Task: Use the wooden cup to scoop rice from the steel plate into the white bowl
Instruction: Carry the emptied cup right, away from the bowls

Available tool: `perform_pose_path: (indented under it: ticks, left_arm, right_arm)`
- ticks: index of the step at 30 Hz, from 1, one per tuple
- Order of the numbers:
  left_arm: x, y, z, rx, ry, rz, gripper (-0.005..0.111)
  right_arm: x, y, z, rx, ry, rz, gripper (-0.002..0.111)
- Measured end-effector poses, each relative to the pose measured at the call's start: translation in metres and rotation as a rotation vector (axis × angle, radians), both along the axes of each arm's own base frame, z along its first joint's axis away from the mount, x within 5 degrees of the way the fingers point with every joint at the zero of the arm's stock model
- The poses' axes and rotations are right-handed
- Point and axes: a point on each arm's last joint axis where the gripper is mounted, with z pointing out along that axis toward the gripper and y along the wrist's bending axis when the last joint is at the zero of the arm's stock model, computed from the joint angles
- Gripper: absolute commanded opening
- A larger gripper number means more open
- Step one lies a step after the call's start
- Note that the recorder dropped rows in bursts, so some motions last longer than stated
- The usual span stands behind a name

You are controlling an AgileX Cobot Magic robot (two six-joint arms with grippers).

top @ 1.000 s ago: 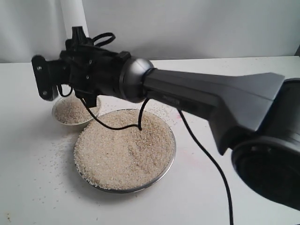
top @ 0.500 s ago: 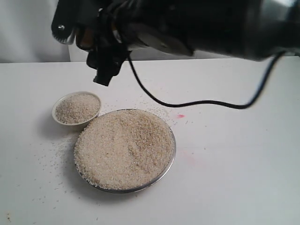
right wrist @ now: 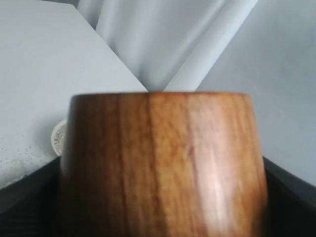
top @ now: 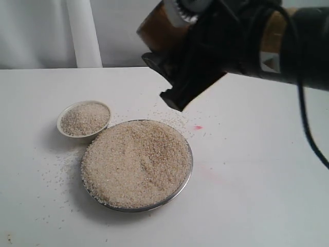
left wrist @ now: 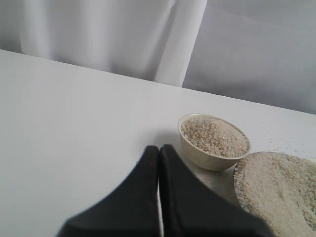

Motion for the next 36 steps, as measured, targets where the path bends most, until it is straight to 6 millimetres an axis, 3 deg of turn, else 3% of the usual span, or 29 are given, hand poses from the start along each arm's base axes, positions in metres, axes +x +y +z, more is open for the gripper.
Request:
perform_pose_path:
  ticks: [8,20,26,36]
  left_arm:
    - [0.000,0.000,0.000,0.000,0.000,0.000,0.000]
    - [0.000,0.000,0.000,0.000,0.000,0.000,0.000]
    - [0.000,0.000,0.000,0.000,0.000,0.000,0.000]
    - [0.000,0.000,0.000,0.000,0.000,0.000,0.000]
  right_arm:
    - [-0.027,-0.054,-0.024,0.145,0.017,-0.059,0.000]
    - [-0.034,-0.099,-0.082,0.416,-0.001,-0.173,0.000]
    - [-0.037,-0.105,-0.101,0.458,-0.007,-0.200,0.000]
    - [-0.007,-0.090,-0.160,0.387,0.097,-0.208,0.000]
